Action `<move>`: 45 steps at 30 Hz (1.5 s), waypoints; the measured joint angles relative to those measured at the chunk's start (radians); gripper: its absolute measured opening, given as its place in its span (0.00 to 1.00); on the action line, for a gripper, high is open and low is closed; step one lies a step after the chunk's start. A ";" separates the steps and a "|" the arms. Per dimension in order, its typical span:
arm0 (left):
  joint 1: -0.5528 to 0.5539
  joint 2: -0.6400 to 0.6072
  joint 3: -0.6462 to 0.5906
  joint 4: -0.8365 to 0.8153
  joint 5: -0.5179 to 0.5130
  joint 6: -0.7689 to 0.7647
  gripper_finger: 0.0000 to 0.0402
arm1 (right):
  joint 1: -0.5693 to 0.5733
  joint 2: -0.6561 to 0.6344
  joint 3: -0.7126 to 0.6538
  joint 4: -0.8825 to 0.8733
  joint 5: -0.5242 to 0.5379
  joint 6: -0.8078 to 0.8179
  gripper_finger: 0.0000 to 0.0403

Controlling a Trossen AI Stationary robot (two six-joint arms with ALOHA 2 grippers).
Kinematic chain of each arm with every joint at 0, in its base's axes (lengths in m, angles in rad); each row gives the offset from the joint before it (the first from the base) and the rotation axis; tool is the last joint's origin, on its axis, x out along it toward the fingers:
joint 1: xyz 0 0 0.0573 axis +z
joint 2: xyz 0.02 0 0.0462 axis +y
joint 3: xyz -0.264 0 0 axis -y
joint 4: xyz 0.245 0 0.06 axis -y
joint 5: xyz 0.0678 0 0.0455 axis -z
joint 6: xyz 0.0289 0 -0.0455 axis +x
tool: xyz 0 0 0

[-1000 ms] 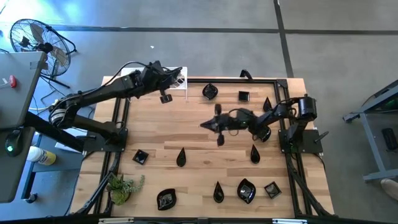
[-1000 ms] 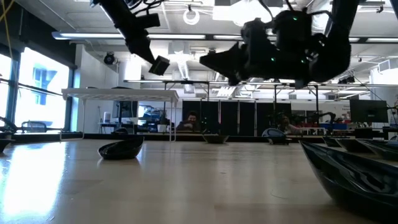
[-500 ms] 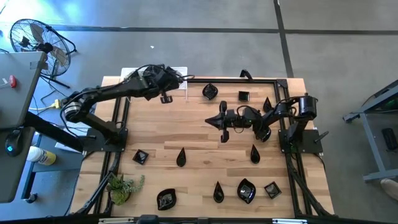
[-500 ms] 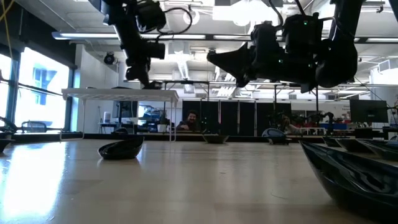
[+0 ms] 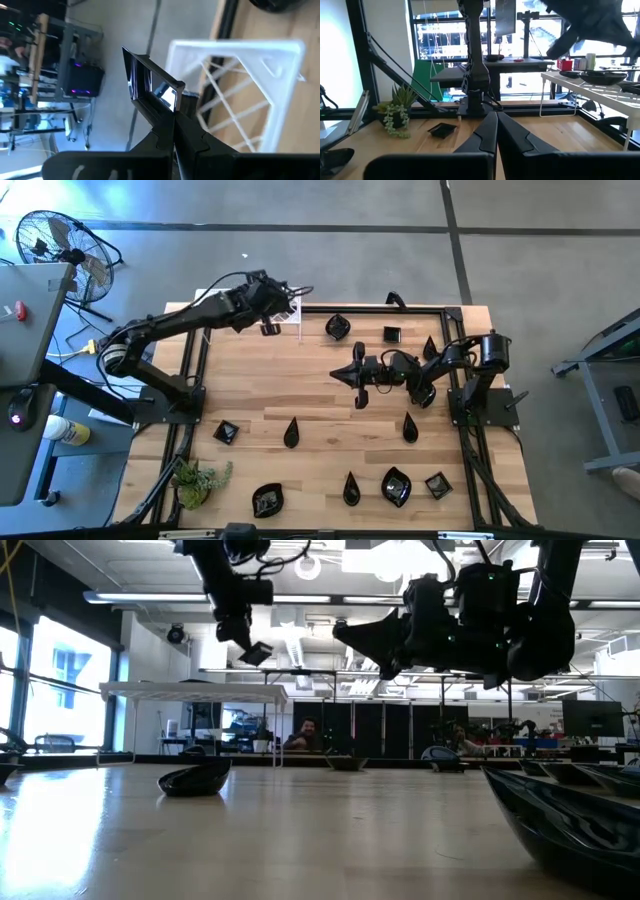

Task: Pick & Place Mini shaped plates
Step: Stack the square plate on top of the square plate on the shelf

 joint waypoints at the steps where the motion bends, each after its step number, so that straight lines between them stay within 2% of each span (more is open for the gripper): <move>1: 0.010 -0.001 0.010 -0.007 0.000 0.004 0.00 | 0.000 0.000 0.000 0.000 0.000 0.000 0.01; 10: 0.103 0.054 0.031 -0.099 0.006 -0.086 0.00 | 0.000 0.000 0.000 0.000 0.003 0.002 0.00; 15: 0.101 0.094 0.031 -0.113 0.007 -0.099 0.00 | 0.000 0.000 0.000 -0.001 0.036 0.000 0.01; 29: 0.102 0.199 0.128 -0.191 0.000 -0.129 0.00 | 0.000 0.000 0.000 -0.015 0.037 -0.003 0.00; 45: 0.102 0.202 0.129 -0.195 -0.023 -0.163 0.00 | 0.000 0.001 0.000 -0.016 0.037 -0.003 0.01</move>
